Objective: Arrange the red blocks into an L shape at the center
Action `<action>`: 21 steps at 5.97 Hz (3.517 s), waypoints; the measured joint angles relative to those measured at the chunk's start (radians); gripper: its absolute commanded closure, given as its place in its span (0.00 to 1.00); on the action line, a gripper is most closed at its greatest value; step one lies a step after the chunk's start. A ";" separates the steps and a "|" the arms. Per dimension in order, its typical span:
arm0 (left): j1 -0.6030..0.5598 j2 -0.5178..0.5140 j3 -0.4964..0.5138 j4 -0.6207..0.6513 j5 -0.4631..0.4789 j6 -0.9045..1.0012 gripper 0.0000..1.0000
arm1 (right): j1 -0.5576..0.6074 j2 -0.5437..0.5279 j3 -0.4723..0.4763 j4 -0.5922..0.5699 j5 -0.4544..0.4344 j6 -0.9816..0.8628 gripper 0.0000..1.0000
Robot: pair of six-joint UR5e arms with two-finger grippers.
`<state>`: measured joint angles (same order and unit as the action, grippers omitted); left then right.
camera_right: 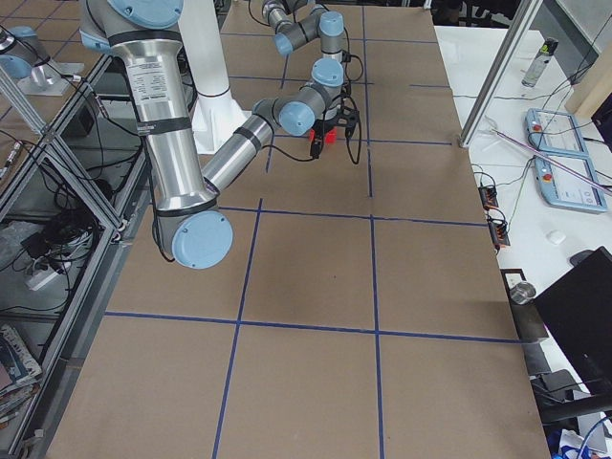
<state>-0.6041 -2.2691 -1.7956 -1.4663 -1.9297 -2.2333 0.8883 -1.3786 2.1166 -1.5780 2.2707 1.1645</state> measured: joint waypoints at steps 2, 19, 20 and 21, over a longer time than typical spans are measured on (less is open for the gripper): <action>-0.147 0.110 -0.107 -0.005 -0.183 0.377 0.00 | 0.126 -0.040 -0.063 -0.005 0.053 -0.178 0.00; -0.938 0.800 0.031 -0.005 -0.492 2.296 0.00 | 0.651 -0.329 -0.295 -0.015 0.112 -1.009 0.00; -0.934 0.802 0.032 -0.006 -0.494 2.286 0.00 | 0.641 -0.328 -0.304 -0.016 0.111 -1.010 0.00; -0.934 0.808 0.032 -0.004 -0.494 2.282 0.00 | 0.622 -0.327 -0.309 -0.014 0.117 -1.015 0.00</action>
<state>-1.5381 -1.4611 -1.7632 -1.4700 -2.4237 0.0484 1.5105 -1.7055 1.8077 -1.5921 2.3872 0.1496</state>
